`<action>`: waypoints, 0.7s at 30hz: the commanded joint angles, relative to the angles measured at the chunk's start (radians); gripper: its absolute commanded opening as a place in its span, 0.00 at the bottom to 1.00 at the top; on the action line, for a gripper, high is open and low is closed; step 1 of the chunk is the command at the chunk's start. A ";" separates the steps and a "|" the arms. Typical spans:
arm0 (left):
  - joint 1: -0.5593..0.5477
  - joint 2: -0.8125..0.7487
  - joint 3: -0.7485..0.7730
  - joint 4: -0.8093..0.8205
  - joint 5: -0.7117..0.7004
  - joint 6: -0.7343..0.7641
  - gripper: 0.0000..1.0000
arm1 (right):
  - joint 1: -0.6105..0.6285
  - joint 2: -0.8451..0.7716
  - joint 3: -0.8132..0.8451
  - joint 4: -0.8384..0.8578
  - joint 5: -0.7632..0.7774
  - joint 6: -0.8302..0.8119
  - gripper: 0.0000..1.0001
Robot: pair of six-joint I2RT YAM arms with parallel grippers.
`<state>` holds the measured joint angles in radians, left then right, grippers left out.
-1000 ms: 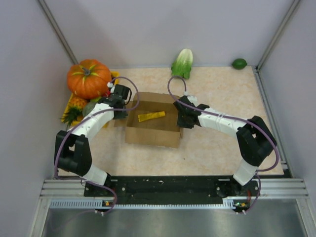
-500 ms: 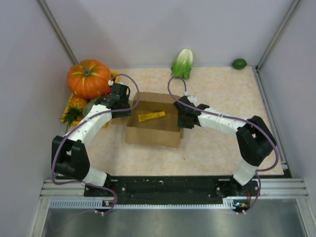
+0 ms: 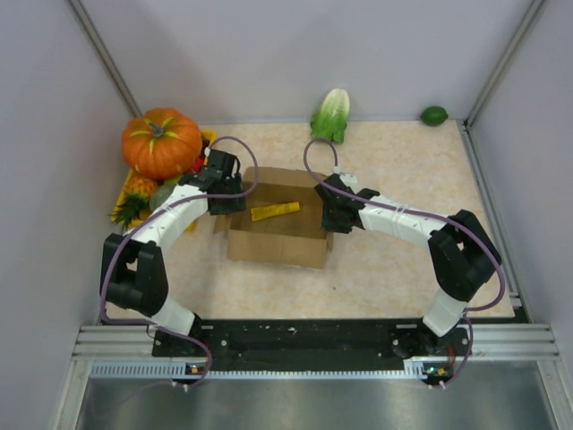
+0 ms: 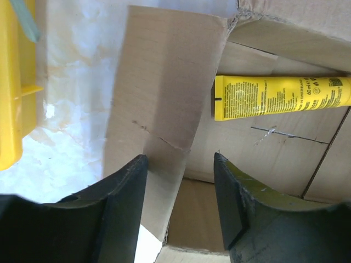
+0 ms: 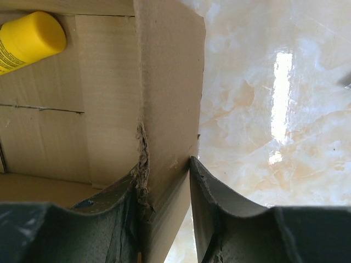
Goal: Unpack the express box
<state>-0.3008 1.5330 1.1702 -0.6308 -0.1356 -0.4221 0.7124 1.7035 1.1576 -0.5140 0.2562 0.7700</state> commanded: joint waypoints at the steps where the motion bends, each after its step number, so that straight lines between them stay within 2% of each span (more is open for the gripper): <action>1: -0.001 0.045 0.042 0.006 0.047 0.003 0.53 | -0.001 -0.002 0.014 0.014 -0.024 -0.030 0.35; 3: -0.003 0.061 0.048 -0.006 0.053 0.002 0.47 | 0.010 -0.005 0.022 0.015 -0.015 -0.044 0.37; 4: -0.003 0.071 0.052 -0.009 0.060 0.003 0.40 | 0.013 -0.013 0.028 0.014 -0.008 -0.057 0.37; 7: -0.001 0.081 0.054 -0.009 0.073 0.012 0.27 | 0.022 -0.028 0.039 0.014 0.000 -0.075 0.39; 8: -0.003 0.084 0.058 -0.010 0.076 0.017 0.15 | 0.024 -0.031 0.042 0.012 0.000 -0.081 0.40; 10: -0.003 0.087 0.068 -0.012 0.086 0.037 0.02 | 0.030 -0.050 0.044 0.014 0.002 -0.110 0.41; 12: -0.001 0.092 0.080 -0.013 0.122 0.068 0.00 | 0.036 -0.088 0.047 0.014 0.005 -0.141 0.46; 15: -0.001 0.098 0.092 -0.006 0.163 0.117 0.00 | 0.041 -0.174 0.036 0.011 0.005 -0.199 0.58; 16: -0.001 0.104 0.098 -0.006 0.166 0.127 0.00 | 0.041 -0.198 0.033 0.008 0.003 -0.224 0.64; 19: -0.003 0.115 0.120 -0.006 0.195 0.189 0.00 | 0.041 -0.303 0.027 0.003 0.000 -0.287 0.73; 21: -0.004 0.118 0.131 -0.004 0.234 0.248 0.00 | 0.041 -0.367 0.031 0.005 -0.006 -0.346 0.75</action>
<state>-0.2989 1.6440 1.2465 -0.6640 -0.0193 -0.2813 0.7448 1.4796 1.1591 -0.5262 0.2554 0.5526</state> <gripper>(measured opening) 0.037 0.734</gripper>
